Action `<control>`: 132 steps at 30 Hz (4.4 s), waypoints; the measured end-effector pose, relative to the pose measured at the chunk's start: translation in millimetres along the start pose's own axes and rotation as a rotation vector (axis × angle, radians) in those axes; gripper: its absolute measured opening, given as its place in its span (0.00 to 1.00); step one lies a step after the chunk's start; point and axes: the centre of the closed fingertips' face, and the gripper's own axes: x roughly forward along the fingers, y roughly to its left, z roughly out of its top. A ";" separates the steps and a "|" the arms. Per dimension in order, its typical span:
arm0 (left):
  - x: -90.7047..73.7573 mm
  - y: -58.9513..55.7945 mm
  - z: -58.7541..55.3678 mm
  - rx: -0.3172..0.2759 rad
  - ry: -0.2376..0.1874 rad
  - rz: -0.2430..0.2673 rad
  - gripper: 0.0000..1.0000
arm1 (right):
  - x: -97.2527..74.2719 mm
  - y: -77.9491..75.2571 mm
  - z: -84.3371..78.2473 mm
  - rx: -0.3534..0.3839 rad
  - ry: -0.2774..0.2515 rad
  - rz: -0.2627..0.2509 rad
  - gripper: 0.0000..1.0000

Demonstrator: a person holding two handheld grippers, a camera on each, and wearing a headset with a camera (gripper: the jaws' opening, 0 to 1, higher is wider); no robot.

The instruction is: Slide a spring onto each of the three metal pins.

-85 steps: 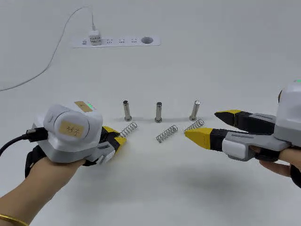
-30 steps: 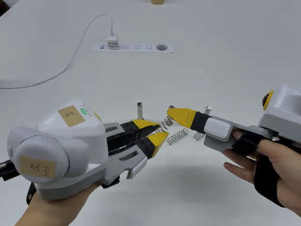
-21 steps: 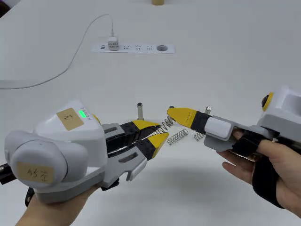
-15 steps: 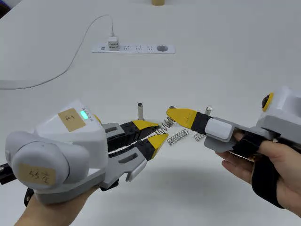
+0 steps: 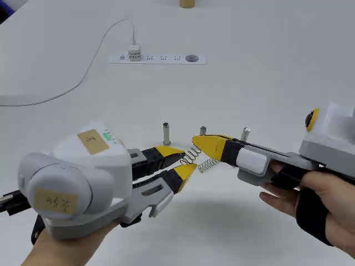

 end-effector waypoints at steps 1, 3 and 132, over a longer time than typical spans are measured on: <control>0.0 0.4 -1.2 -0.003 0.005 -0.001 0.14 | 0.6 0.6 -0.2 -0.014 0.004 -0.003 0.11; 0.2 0.6 -3.1 -0.008 0.012 -0.006 0.15 | 1.2 -0.2 -0.5 -0.036 0.011 -0.012 0.11; 3.6 37.6 -50.0 -0.139 0.084 0.125 0.98 | 106.4 -89.4 -1.0 -0.689 0.157 -0.236 0.12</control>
